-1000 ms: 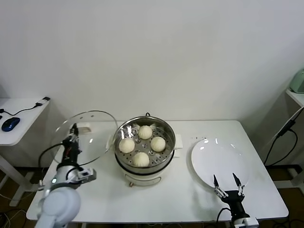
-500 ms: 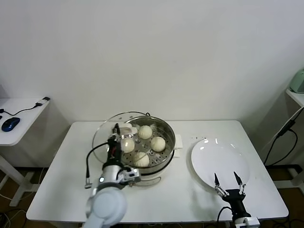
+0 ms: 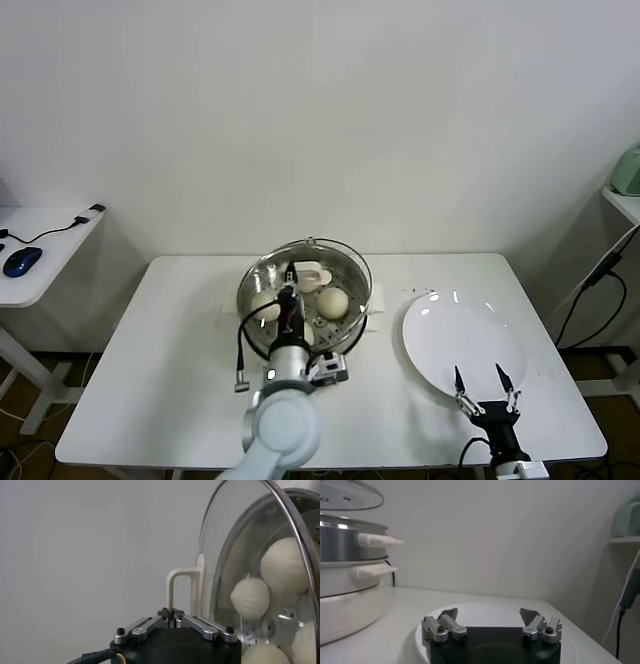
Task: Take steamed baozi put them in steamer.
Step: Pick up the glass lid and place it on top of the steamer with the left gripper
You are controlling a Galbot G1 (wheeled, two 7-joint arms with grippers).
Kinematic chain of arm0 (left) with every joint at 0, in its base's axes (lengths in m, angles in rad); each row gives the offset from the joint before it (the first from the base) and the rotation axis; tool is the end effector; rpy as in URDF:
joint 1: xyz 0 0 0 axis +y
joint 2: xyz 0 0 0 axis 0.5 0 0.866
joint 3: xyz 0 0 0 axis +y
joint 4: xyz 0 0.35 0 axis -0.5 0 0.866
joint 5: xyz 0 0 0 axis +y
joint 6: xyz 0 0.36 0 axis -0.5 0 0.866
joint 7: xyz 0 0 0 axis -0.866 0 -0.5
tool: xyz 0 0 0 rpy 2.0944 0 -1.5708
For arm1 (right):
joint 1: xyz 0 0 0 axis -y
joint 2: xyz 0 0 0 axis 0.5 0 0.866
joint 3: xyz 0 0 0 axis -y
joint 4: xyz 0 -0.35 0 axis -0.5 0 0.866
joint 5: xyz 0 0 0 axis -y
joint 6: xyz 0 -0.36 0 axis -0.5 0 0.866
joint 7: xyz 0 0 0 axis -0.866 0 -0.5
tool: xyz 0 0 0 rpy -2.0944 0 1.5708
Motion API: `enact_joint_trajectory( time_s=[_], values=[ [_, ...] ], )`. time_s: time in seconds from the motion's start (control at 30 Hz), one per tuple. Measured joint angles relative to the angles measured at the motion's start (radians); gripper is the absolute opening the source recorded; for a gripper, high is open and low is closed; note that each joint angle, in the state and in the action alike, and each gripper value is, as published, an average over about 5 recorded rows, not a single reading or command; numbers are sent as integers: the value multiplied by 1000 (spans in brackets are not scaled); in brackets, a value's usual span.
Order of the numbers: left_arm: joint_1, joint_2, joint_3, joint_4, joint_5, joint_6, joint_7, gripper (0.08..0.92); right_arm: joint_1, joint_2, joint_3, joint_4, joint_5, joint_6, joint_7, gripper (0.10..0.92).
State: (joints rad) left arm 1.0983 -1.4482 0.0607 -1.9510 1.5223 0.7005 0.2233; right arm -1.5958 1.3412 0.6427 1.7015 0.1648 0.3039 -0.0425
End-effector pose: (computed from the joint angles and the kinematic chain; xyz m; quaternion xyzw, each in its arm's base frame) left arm 0.2663 -0.1565 -0.2513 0.0292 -0.7579 -0.6512 0.0240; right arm 0.1535 -0.1103 -0.4284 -0.0053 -0.9976 0.0507 0.0476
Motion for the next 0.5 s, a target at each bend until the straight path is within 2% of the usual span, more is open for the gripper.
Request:
enact_joint_trajectory(
  time_s=[0.2,0.5],
  values=[
    [-10,-26,6,50,34,4,-8,132,-6,7,-2,1,-9,10,2,823],
    [-26,-29,-3,105,57,3,-11,132,-6,9,0,0,-11,19,8,823]
  ],
)
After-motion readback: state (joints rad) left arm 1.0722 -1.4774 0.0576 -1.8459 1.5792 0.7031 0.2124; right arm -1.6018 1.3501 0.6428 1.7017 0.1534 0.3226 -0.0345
